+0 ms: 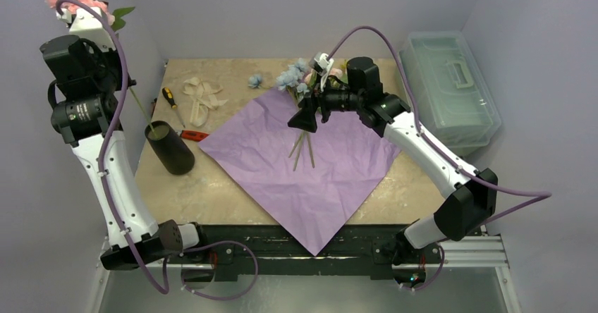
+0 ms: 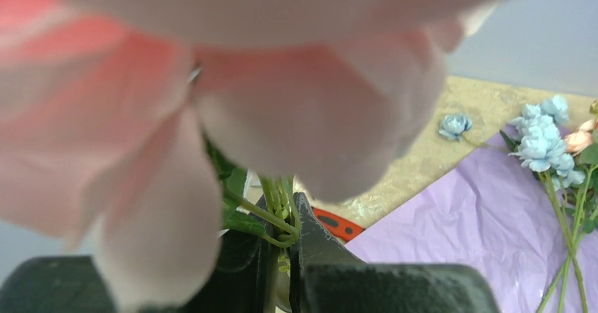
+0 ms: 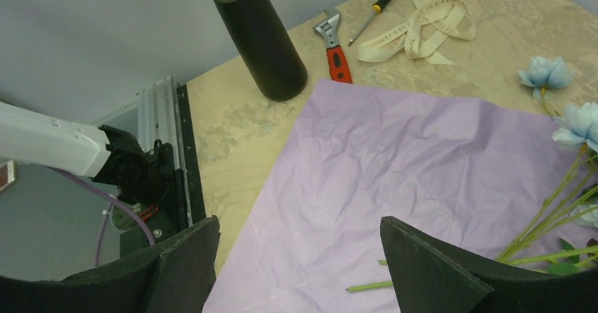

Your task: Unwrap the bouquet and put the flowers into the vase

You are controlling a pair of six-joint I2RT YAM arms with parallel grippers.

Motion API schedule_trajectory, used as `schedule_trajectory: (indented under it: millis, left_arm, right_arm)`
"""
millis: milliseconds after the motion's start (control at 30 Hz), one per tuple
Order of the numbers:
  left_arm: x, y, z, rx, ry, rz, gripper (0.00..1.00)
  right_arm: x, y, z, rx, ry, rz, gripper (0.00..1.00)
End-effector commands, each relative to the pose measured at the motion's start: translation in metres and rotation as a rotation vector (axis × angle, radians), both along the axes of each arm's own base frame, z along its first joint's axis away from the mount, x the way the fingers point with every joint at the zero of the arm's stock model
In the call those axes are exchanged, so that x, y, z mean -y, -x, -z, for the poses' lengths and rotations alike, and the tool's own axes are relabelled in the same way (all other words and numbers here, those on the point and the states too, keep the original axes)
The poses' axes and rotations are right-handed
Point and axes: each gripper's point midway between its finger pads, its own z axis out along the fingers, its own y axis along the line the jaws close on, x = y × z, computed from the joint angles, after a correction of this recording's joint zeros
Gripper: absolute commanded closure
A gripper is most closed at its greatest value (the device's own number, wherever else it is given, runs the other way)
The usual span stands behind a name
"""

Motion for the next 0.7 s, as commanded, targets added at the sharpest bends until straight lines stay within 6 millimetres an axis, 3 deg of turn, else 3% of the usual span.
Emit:
schedule_trajectory:
  millis: [0,200,367,433,533,667]
  left_arm:
    - [-0.005,-0.019,0.007,0.038,-0.015,0.018,1.00]
    - [-0.011,-0.032,0.057,-0.063,0.013,0.018,0.94]
    - [-0.016,-0.032,0.077,-0.102,0.035,-0.014,0.89]
    - [-0.014,-0.031,0.082,-0.124,0.046,-0.006,0.80]
    - [-0.008,-0.023,0.094,-0.181,0.083,0.002,0.59]
    - [-0.001,-0.007,0.101,-0.219,0.113,-0.001,0.45]
  right_arm:
    - [0.005,0.003,-0.015,0.063,-0.017,0.013,0.12]
    - [0.007,0.000,-0.012,0.063,-0.007,0.034,0.11]
    - [0.007,-0.003,-0.006,0.042,0.000,0.053,0.11]
    - [0.008,-0.006,-0.004,0.034,0.004,0.067,0.11]
    - [0.010,-0.012,-0.001,0.017,0.007,0.092,0.11]
    - [0.012,-0.017,0.001,-0.005,0.009,0.112,0.11]
